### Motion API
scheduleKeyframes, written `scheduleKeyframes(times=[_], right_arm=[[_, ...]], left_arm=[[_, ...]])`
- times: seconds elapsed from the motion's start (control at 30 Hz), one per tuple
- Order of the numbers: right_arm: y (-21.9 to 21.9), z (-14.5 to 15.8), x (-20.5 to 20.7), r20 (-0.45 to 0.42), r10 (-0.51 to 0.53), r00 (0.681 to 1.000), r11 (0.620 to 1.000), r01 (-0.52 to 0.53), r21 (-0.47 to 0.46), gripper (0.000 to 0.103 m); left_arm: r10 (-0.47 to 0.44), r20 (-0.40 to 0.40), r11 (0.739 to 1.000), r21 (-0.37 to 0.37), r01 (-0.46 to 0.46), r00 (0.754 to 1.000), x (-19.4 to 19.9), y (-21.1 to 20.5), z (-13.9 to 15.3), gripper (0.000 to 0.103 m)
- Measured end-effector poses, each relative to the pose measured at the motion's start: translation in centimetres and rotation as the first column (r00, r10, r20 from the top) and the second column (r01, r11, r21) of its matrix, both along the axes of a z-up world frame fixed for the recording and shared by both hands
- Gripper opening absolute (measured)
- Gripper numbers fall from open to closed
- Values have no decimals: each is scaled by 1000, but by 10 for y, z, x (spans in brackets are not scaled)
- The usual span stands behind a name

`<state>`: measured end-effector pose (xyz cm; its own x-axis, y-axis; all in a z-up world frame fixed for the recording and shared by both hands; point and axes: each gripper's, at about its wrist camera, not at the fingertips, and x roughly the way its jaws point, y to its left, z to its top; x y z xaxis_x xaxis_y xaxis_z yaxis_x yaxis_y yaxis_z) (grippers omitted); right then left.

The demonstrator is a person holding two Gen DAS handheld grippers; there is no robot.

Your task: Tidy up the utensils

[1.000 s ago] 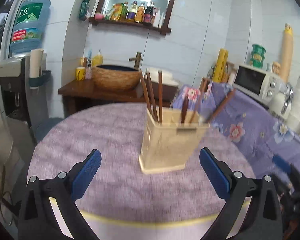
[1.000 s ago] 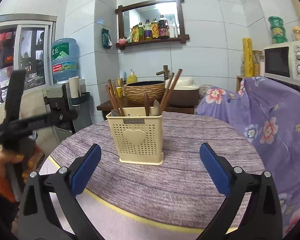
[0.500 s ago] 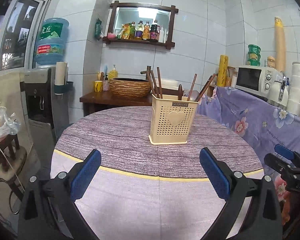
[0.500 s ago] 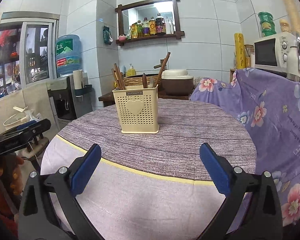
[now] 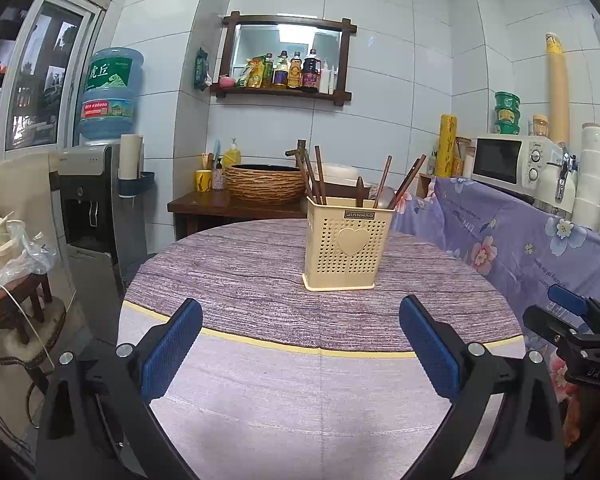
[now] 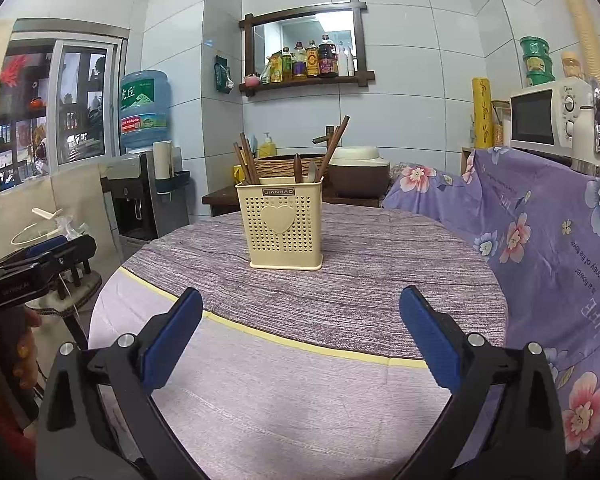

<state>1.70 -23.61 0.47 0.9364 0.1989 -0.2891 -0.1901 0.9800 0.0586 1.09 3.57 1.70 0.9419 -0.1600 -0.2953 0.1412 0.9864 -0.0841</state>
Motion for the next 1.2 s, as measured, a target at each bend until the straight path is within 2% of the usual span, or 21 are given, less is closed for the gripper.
scheduleKeyframes(times=[1.2], right_arm=[[2, 1, 3, -18, 4, 1000, 1000, -4, 3, 97]], left_arm=[[-22, -25, 1000, 21, 23, 999, -1, -8, 2, 98]])
